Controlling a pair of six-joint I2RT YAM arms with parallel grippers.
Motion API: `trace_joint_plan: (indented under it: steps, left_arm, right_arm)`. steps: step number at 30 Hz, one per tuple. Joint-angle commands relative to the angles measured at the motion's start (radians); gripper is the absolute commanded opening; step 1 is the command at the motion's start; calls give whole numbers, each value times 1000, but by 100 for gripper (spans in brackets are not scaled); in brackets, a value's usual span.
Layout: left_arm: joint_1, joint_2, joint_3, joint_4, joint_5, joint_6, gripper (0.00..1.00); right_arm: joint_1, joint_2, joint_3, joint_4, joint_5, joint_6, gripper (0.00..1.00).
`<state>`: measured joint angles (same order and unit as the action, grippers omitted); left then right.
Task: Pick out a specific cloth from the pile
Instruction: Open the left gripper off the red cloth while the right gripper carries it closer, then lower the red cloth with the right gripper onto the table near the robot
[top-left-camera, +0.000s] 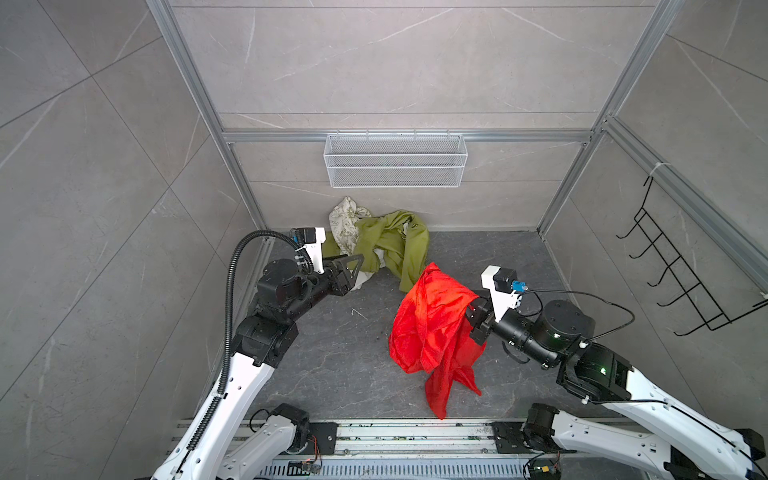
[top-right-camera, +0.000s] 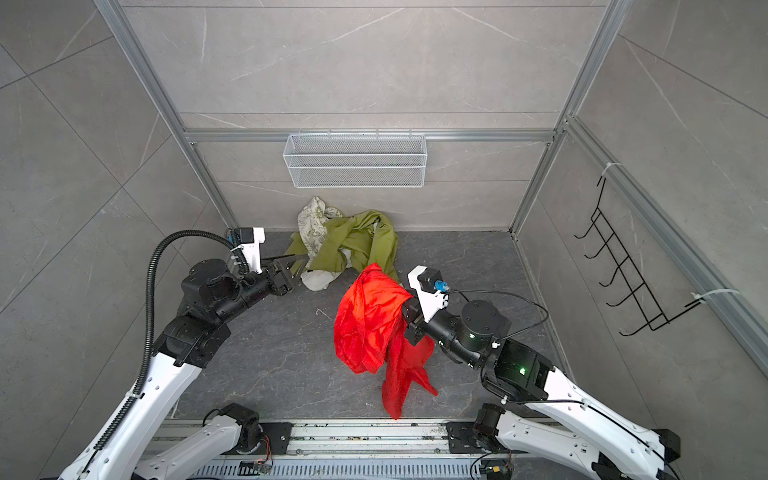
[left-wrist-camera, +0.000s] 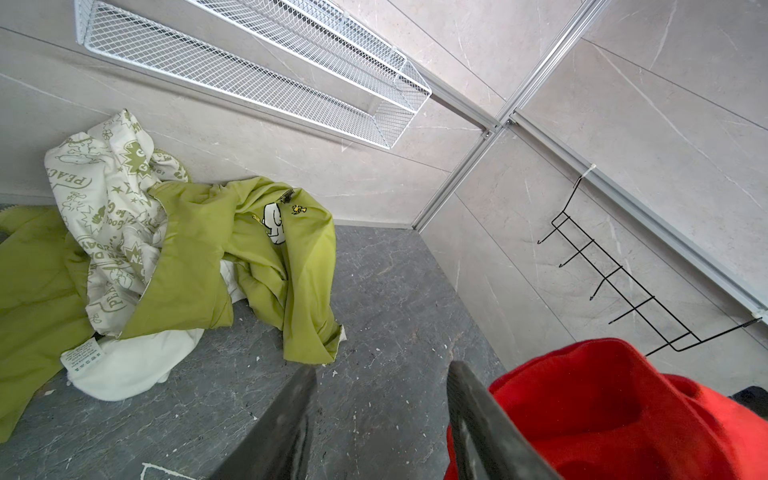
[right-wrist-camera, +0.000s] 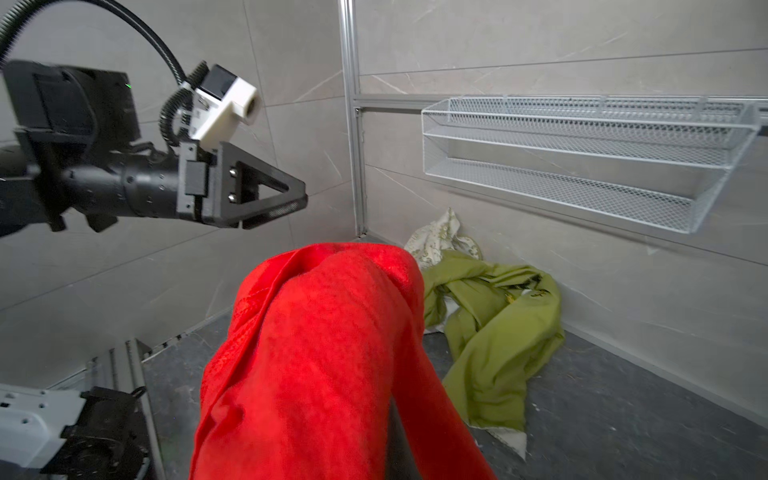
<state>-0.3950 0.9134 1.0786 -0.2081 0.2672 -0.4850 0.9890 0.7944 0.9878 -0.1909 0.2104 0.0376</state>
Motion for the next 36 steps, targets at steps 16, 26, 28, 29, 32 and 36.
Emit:
trace_joint_plan:
  steps: [16, 26, 28, 29, 32, 36]
  left_arm:
    - [-4, -11, -3, 54, 8, -4, 53]
    - [-4, -2, 0, 53, 7, 2, 53]
    - [-4, 0, -3, 55, 10, 2, 53]
    - [-4, 1, -4, 54, 10, -1, 53]
    - [-4, -1, -13, 53, 16, -8, 53]
    - [-4, -11, -49, 36, 32, -32, 60]
  right_arm:
    - [5, -2, -132, -41, 192, -127, 0]
    - [38, -46, -198, -105, 146, 1, 0]
    - [54, -44, -208, -113, 142, 21, 0]
    - [65, -43, -214, -116, 141, 32, 0]
    - [102, -43, -237, -120, 152, 57, 0]
    - [140, -39, -267, -114, 165, 83, 0]
